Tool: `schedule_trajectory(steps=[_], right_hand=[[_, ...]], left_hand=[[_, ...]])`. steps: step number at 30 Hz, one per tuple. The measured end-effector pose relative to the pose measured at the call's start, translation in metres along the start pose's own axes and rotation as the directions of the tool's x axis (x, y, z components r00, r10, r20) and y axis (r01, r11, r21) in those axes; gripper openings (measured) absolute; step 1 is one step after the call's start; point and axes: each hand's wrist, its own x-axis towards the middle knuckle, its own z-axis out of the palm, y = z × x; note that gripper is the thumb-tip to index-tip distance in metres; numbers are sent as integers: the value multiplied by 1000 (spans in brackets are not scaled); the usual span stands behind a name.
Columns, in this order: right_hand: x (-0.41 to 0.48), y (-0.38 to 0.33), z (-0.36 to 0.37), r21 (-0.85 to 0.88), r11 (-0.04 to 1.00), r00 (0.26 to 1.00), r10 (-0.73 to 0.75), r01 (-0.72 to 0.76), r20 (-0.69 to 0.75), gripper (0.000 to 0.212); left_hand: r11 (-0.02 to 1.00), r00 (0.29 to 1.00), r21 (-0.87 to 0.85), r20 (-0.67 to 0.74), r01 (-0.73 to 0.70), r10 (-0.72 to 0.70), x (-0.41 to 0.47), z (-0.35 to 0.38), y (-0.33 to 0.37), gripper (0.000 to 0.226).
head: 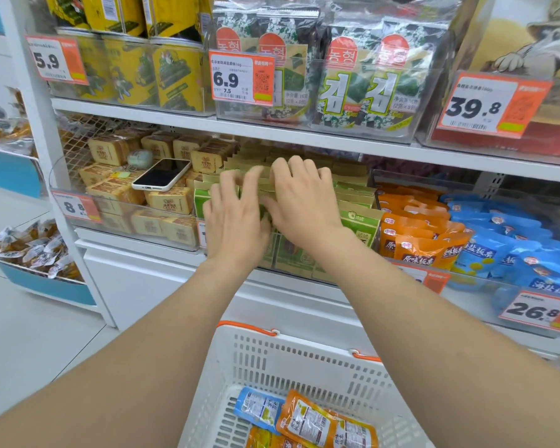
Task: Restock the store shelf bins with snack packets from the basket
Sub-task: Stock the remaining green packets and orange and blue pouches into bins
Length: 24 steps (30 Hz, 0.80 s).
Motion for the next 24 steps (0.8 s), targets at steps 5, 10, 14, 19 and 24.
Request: schedule_trajectory(steps=[5,10,14,19,24], right_hand=[[-23,43,-18,22,993,989,115,-113,-94,39],[-59,95,-10,-208,968,983,163,-143,81,57],[-59,93,1,-117,985,954,156,-130,257,73],[-59,96,1,-74,984,913,180,-164,365,76],[-60,81,-13,-91,974,920,224,-205,321,71]], left_hand=[[965,954,31,163,-259,251,-3,9,20,90],[925,888,-14,275,-379,368,-5,22,37,86],[944,910,74,302,-321,286,1,28,45,88],[962,921,126,340,-242,187,1,27,57,90],[958,941,85,233,-273,247,-11,22,66,78]])
